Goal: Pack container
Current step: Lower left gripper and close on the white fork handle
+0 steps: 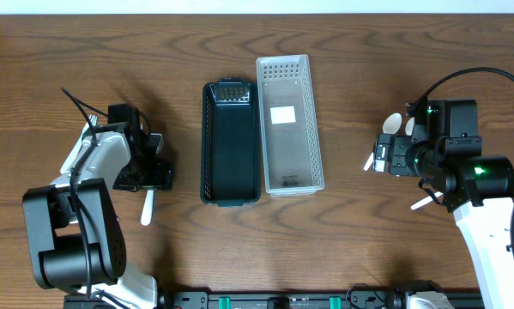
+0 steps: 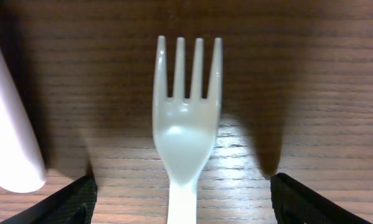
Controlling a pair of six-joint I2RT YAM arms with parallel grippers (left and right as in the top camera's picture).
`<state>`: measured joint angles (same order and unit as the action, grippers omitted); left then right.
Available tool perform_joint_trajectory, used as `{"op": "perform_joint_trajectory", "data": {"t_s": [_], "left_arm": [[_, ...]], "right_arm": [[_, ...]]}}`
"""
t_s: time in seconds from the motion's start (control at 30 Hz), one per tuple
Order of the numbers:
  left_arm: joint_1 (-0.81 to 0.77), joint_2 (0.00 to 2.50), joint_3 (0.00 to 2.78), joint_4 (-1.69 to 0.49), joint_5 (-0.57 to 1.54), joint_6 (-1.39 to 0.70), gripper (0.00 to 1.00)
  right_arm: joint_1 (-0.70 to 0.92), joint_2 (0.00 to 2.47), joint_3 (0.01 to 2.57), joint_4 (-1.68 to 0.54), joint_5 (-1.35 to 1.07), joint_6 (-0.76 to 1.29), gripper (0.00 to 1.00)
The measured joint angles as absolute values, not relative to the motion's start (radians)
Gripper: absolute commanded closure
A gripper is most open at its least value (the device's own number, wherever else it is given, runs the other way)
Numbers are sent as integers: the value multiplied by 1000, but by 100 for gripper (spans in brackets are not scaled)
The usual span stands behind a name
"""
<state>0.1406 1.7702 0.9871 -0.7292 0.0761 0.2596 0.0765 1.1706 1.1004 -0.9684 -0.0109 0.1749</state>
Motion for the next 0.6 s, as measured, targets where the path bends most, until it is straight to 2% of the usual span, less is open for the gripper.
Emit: {"op": "perform_joint_trajectory", "data": {"t_s": [0.47, 0.6], "left_arm": [[140, 1777, 987, -729, 32, 259, 18], [140, 1777, 987, -729, 30, 259, 29]], "right_arm": [[76, 1171, 1100, -969, -11, 175, 1], [76, 1171, 1100, -969, -11, 175, 1]]}}
